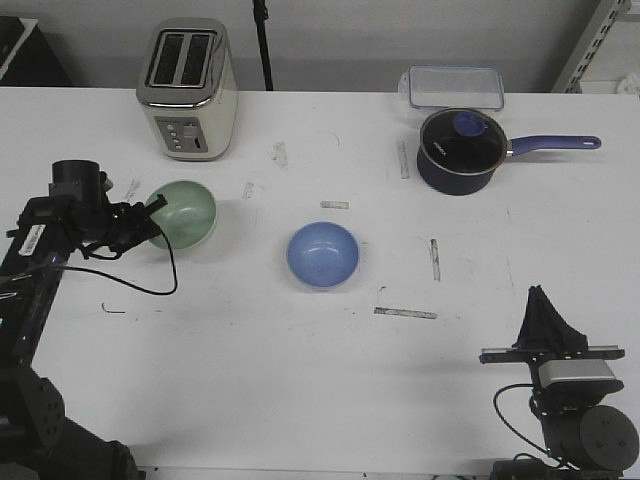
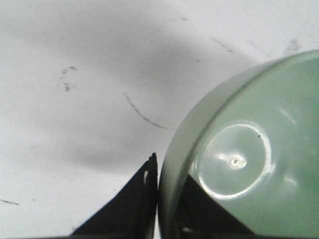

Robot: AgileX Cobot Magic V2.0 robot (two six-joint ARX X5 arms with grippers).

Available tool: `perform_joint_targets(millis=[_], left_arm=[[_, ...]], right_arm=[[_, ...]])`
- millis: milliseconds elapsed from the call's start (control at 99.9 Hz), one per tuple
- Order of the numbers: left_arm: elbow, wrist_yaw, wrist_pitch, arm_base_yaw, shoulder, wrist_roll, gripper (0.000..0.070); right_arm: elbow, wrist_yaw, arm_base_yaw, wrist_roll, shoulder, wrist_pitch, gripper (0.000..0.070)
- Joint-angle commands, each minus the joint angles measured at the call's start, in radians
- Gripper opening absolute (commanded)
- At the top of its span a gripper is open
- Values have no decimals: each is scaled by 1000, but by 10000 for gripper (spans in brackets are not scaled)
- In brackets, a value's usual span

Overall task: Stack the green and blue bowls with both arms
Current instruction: 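Carry the green bowl with the left gripper onto the blue bowl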

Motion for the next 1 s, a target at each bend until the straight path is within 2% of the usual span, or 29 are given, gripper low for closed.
perform_joint_targets(millis=[0,150,270,501,731,991], left_arm=[[33,6,4,-35,-11,-43,1],[69,6,-2,-157,-38,-92,1],[113,5,-14,-265,-34,-101,1],[188,-45,-53,-431,6,-145,1],[345,-95,-158,-548,125,-144,1],[437,-95,-177,-622,252,-144,1]], right_arm=[[2,0,1,6,-2,10,10],[2,0,1,6,-2,10,10],[2,0,1,6,-2,10,10],[2,0,1,6,-2,10,10],[2,0,1,6,-2,10,10],[2,0,1,6,-2,10,10]])
